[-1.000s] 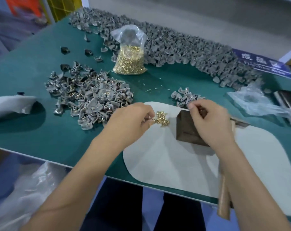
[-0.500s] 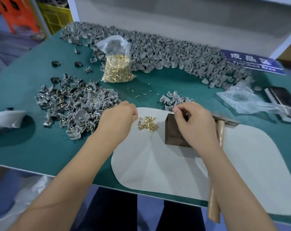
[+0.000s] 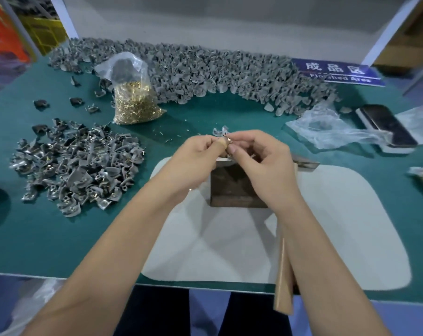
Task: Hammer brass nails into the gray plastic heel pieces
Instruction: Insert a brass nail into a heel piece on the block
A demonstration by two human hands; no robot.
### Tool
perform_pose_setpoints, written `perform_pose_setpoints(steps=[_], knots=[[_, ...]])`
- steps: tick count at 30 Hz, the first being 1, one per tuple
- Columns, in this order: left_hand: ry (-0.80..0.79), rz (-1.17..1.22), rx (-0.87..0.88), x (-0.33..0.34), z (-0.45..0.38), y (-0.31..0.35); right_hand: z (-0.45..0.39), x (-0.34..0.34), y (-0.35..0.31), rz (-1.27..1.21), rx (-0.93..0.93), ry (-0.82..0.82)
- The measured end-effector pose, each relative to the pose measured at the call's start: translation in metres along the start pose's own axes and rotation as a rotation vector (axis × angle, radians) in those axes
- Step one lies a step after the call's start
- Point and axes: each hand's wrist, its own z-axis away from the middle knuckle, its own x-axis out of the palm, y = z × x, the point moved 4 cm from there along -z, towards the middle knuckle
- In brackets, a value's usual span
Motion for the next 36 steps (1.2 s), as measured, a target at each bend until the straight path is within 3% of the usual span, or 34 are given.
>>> perform_pose_setpoints(steps=[3, 7, 10, 12, 16, 23, 27, 30, 36], knots=[[-0.069, 0.068, -0.055, -0.003, -0.011, -0.002, -0.002, -0.006, 0.004, -0.094, 0.06, 0.036], [-0.158, 0.013, 0.014, -0.014, -0.024, 0.002, -0.005, -0.01, 0.013, -0.131, 0.133, 0.081], [0.104, -0.227, 0.159, -0.029, -0.051, 0.001, -0.005, -0.011, 0.019, -0.121, 0.163, 0.14], [0.195, -0.542, 0.202, -0.034, -0.069, -0.003, -0.005, -0.012, 0.022, -0.125, 0.176, 0.16], [0.102, -0.905, 0.154, -0.032, -0.1, -0.021, -0.005, -0.013, 0.024, -0.155, 0.188, 0.185], [0.07, -1.022, 0.089, -0.022, -0.122, -0.018, -0.006, -0.014, 0.022, -0.131, 0.17, 0.191], [0.121, -1.022, 0.055, -0.023, -0.119, -0.013, -0.006, -0.014, 0.021, -0.127, 0.163, 0.2], [0.272, -0.975, 0.143, -0.031, -0.1, -0.008, -0.005, -0.018, 0.021, -0.124, 0.179, 0.231], [0.175, -0.462, 0.412, -0.011, -0.036, -0.009, -0.005, -0.016, 0.019, -0.098, 0.176, 0.227]])
